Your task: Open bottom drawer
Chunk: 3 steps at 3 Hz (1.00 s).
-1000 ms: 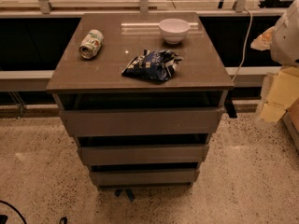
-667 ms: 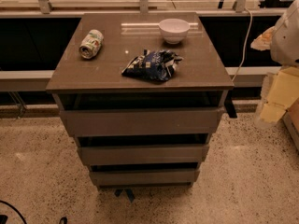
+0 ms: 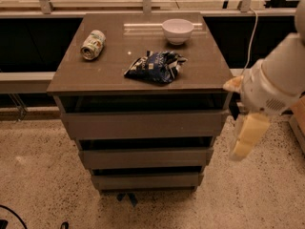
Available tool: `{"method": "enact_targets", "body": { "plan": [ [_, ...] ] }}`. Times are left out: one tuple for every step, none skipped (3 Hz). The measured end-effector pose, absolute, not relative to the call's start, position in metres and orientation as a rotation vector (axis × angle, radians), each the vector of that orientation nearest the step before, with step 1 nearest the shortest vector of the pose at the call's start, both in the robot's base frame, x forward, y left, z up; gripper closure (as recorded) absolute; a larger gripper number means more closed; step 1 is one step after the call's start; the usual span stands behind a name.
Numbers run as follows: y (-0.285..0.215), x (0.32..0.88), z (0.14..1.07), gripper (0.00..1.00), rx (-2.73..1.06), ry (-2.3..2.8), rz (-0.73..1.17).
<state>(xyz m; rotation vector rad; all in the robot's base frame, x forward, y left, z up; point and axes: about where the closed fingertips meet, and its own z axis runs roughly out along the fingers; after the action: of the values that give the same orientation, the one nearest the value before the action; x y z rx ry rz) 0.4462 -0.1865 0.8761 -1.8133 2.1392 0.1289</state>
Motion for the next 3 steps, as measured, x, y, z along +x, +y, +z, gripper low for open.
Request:
{"method": "enact_targets", "body": {
  "plan": [
    [-0.156, 0.417, 0.803, 0.00, -1.776, 2.023, 0.356],
    [-0.155, 0.403, 0.773, 0.00, -1.737, 2.017, 0.377],
    [-0.155, 0.403, 0.773, 0.00, -1.737, 2.017, 0.377]
  ]
}}
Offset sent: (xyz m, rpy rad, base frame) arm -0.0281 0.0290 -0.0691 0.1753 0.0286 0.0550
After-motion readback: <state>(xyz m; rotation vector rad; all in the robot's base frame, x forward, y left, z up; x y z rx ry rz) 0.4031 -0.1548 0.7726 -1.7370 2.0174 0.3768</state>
